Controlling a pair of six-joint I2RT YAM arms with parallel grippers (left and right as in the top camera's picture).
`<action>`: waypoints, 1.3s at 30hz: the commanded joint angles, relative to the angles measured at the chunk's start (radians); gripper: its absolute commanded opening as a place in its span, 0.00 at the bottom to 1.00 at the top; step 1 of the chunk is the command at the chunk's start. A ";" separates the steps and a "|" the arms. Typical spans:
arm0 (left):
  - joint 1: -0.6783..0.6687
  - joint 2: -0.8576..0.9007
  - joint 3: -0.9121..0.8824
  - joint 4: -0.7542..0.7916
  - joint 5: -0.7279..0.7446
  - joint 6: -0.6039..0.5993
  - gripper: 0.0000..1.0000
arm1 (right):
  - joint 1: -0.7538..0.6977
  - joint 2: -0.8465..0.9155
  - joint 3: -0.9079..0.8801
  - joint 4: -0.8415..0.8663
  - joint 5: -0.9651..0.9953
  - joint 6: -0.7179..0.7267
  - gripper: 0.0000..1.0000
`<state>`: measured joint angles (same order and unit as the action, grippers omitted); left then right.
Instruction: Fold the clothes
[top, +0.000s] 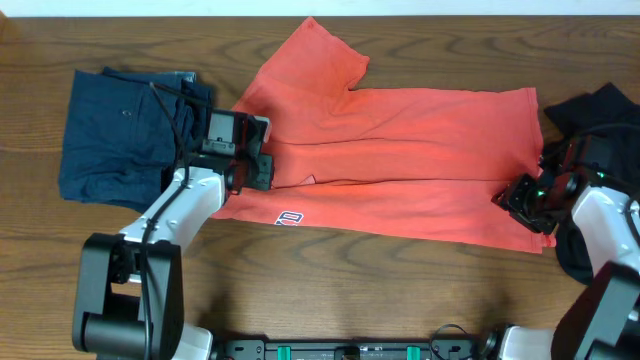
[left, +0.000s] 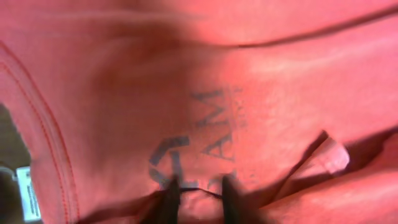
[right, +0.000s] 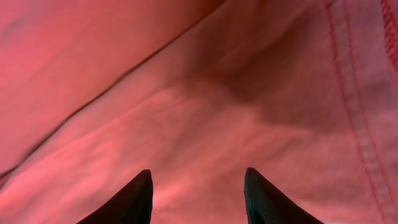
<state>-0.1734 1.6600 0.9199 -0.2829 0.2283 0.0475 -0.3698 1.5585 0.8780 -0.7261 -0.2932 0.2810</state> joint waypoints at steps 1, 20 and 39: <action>-0.002 -0.011 0.014 -0.031 -0.011 -0.027 0.33 | 0.010 0.053 -0.007 0.020 0.039 0.024 0.46; 0.001 -0.130 -0.048 -0.394 -0.074 -0.233 0.64 | -0.012 -0.039 0.001 -0.046 0.027 0.111 0.54; 0.001 0.090 -0.098 -0.292 -0.090 -0.294 0.12 | -0.036 -0.124 -0.109 -0.120 0.140 0.187 0.66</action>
<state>-0.1699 1.6829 0.8631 -0.5488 0.1127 -0.2440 -0.3817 1.4044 0.8051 -0.8650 -0.1822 0.4397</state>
